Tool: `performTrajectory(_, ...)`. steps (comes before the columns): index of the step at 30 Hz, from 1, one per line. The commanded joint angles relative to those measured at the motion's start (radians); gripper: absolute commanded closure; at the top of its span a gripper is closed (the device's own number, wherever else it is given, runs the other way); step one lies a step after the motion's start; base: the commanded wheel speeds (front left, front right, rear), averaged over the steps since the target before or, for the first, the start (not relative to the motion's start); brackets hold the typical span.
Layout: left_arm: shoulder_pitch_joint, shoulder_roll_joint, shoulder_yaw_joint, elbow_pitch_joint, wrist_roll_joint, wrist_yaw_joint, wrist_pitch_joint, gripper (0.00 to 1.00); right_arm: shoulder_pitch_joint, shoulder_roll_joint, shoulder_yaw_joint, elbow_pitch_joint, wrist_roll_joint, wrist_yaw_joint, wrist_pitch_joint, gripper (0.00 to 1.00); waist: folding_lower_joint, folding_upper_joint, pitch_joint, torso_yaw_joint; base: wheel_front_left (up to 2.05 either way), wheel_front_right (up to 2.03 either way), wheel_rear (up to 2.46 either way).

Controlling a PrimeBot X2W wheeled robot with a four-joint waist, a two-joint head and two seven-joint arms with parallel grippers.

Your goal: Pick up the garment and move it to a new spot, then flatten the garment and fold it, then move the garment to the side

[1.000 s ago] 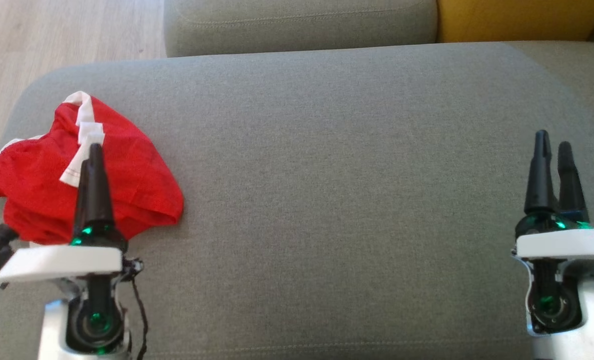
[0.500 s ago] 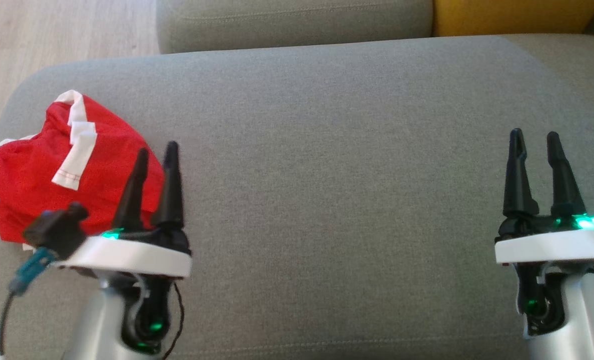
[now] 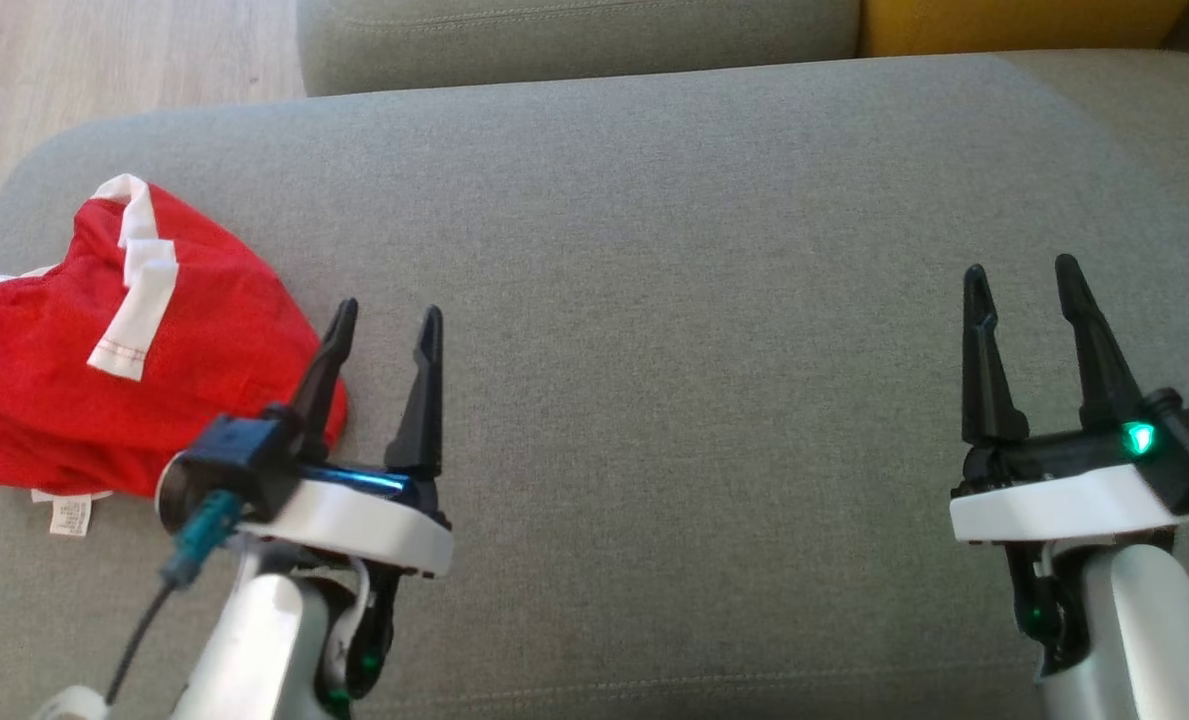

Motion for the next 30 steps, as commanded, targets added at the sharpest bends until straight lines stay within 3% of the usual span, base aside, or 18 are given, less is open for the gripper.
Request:
performTrajectory(1, -0.064, 0.021, 0.010, -0.031, 0.032, 0.015, -0.011, 0.00, -0.045, 0.004, 0.025, -0.033, -0.035, -0.001, -0.016, 0.00, 0.0000, 0.0000, 0.000, 0.000, 0.00, 0.00, 0.00)
performTrajectory(6, -0.081, 0.067, -0.063, 0.010, 0.138, 0.071, -0.026, 0.00, -0.047, 0.008, 0.031, -0.031, -0.094, -0.001, -0.031, 0.00, 0.0000, 0.0000, 0.002, 0.004, 0.00, 0.00, 0.00)
performTrajectory(11, -0.086, 0.052, -0.073, 0.008, 0.122, 0.133, -0.041, 0.00, -0.049, 0.014, 0.024, -0.036, -0.124, -0.001, -0.045, 0.00, 0.0000, 0.0000, 0.007, 0.010, 0.00, 0.00, 0.00)
performTrajectory(16, -0.071, 0.025, -0.017, -0.016, 0.095, 0.156, -0.056, 0.00, -0.046, 0.018, 0.024, -0.022, -0.121, -0.001, -0.060, 0.00, 0.0000, 0.0000, 0.008, 0.017, 0.00, 0.00, 0.00)
performTrajectory(23, -0.036, -0.015, 0.064, -0.026, 0.100, 0.146, -0.074, 0.00, -0.038, 0.019, -0.003, 0.000, -0.117, -0.001, -0.078, 0.00, 0.0000, 0.0000, 0.009, 0.023, 0.00, 0.00, 0.00)
performTrajectory(30, -0.017, -0.040, 0.114, 0.014, 0.131, 0.082, -0.085, 0.00, -0.029, 0.019, 0.000, 0.042, -0.115, -0.001, -0.089, 0.00, 0.0000, 0.0000, 0.014, 0.025, 0.00, 0.00, 0.00)
